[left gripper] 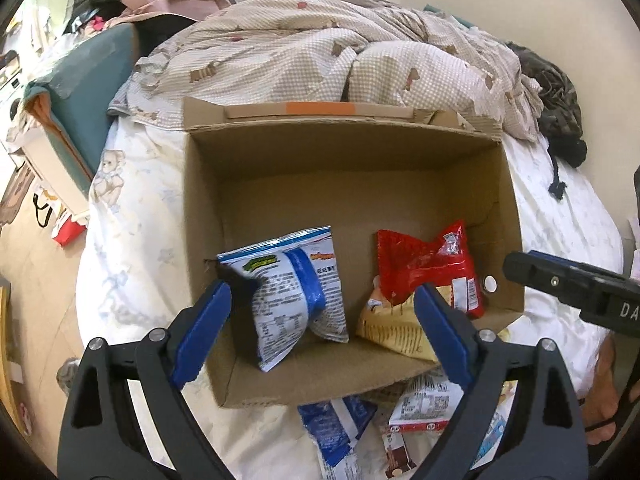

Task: Organize snacks
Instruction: 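Lower the orange bag into the box with left gripper while right lowers red packet, then reach the left gripper to the blue-white stick packets while the right gripper reaches the yellow chip bag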

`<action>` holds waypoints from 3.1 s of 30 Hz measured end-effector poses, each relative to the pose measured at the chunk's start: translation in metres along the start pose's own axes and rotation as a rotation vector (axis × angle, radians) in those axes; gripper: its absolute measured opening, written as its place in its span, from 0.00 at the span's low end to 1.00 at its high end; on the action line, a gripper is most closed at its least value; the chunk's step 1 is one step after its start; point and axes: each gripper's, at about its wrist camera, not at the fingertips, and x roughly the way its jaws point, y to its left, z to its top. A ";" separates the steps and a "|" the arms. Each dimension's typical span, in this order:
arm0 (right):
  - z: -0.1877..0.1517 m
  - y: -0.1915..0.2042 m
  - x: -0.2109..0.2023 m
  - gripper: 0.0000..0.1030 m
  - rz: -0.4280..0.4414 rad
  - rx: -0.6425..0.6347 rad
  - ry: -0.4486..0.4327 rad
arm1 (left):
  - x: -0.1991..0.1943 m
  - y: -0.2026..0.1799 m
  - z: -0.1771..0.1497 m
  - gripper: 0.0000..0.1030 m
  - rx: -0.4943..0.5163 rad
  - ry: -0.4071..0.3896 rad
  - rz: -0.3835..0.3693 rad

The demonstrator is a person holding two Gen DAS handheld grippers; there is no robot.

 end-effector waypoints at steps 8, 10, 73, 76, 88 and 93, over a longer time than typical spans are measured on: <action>-0.025 -0.001 -0.017 0.62 -0.008 0.006 0.005 | -0.036 0.010 -0.008 0.88 -0.008 -0.073 0.016; -0.031 -0.004 -0.023 0.62 -0.004 0.020 0.007 | -0.046 0.014 -0.013 0.88 -0.026 -0.091 0.009; -0.113 -0.083 -0.046 0.94 -0.087 0.427 0.081 | -0.012 0.002 -0.165 0.13 -0.166 0.452 -0.090; -0.108 -0.092 -0.020 0.94 -0.138 0.446 0.167 | -0.018 0.002 -0.154 0.13 -0.150 0.418 -0.093; -0.097 -0.088 0.057 0.94 -0.236 0.352 0.293 | -0.022 0.007 -0.141 0.13 -0.131 0.372 -0.090; -0.099 -0.098 0.063 0.92 -0.202 0.391 0.299 | -0.021 0.009 -0.137 0.13 -0.136 0.363 -0.087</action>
